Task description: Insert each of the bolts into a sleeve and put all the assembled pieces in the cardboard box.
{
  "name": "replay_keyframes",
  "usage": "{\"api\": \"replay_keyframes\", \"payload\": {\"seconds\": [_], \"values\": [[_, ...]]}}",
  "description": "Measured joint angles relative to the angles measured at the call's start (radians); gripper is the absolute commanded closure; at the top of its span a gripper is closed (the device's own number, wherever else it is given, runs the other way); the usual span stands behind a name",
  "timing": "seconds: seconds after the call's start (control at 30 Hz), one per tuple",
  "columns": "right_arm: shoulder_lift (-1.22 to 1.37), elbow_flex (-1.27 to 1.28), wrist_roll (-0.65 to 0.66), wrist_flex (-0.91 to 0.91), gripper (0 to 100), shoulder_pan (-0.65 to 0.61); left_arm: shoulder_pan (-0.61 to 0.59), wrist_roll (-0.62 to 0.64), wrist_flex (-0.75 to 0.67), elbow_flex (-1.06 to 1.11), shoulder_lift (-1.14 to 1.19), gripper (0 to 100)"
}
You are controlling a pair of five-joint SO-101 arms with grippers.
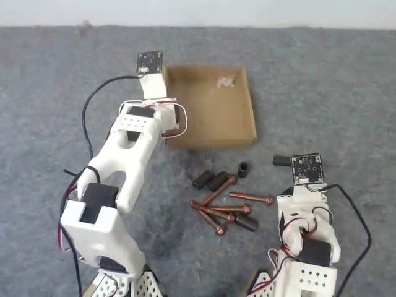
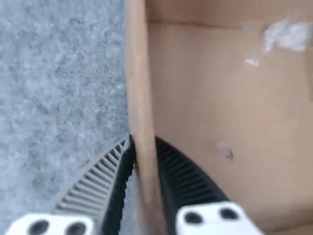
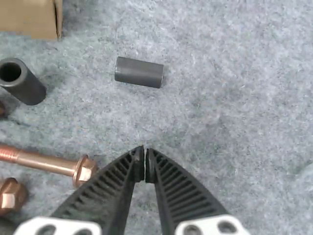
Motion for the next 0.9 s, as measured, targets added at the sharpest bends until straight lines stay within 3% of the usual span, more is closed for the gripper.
{"api": "replay_keyframes", "payload": {"seconds": [0.2, 0.47, 0.63, 0.9], "values": [[0.000, 0.000, 0.000, 0.000, 99.2, 0.000, -0.002, -0.003, 0.012, 0.000, 0.000, 86], [0.000, 0.000, 0.000, 0.000, 99.2, 0.000, -0.046, 0.086, 0.181, 0.021, -0.146, 86], [0.000, 0.000, 0.018, 0.000, 99.2, 0.000, -0.043, 0.078, 0.141, 0.173, -0.229, 86], [0.000, 0.000, 0.035, 0.000, 99.2, 0.000, -0.163, 0.032, 0.069, 0.285, -0.258, 86]]}}
